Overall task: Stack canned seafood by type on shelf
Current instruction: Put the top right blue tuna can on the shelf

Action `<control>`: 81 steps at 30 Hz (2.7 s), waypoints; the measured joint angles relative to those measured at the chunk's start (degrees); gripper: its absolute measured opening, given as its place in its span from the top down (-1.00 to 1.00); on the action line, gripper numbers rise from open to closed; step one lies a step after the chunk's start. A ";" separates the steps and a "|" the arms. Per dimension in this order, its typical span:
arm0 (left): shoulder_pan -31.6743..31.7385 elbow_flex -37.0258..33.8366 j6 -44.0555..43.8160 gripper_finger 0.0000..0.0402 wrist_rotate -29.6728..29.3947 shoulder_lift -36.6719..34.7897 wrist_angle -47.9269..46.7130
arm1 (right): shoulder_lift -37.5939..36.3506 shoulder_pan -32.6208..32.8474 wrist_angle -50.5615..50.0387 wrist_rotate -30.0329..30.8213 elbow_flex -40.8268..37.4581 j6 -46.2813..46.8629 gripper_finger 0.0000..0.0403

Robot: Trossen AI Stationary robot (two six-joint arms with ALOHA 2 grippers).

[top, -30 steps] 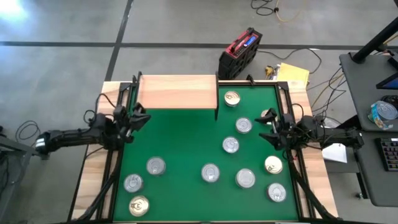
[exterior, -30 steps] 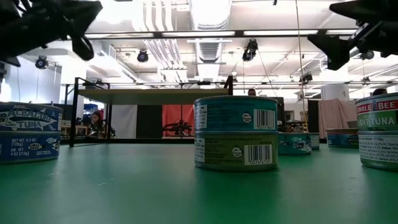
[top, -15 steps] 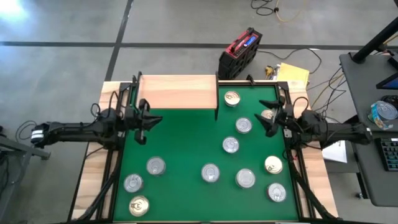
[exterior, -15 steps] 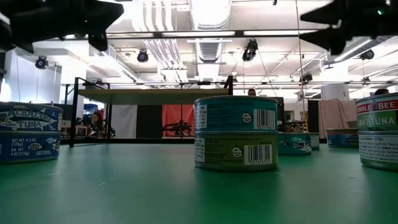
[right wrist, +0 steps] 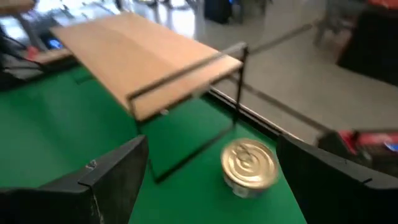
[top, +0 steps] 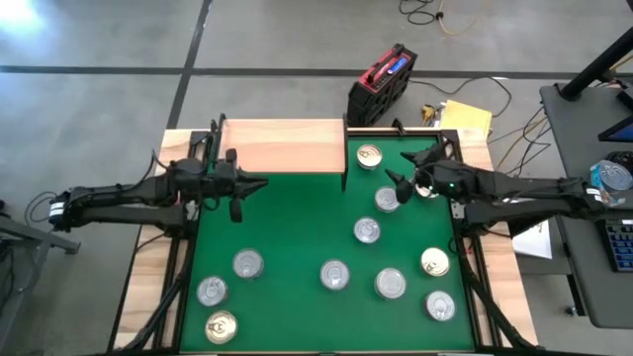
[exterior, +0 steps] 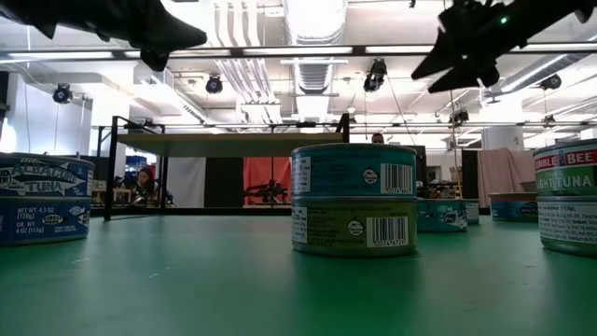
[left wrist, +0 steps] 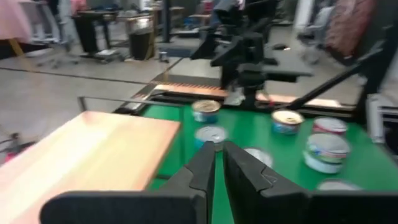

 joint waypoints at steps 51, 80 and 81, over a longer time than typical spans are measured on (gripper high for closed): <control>0.05 0.43 6.44 0.92 -6.29 8.92 10.54 | 11.69 -1.14 -12.30 -10.35 8.34 18.56 -0.71; 0.05 0.42 7.94 0.92 -6.45 10.51 14.16 | 34.06 -1.36 -26.45 -12.63 8.34 26.89 0.96; 0.05 0.42 7.95 0.92 -6.45 10.55 14.16 | 34.82 -1.36 -26.43 -12.61 8.34 26.69 0.96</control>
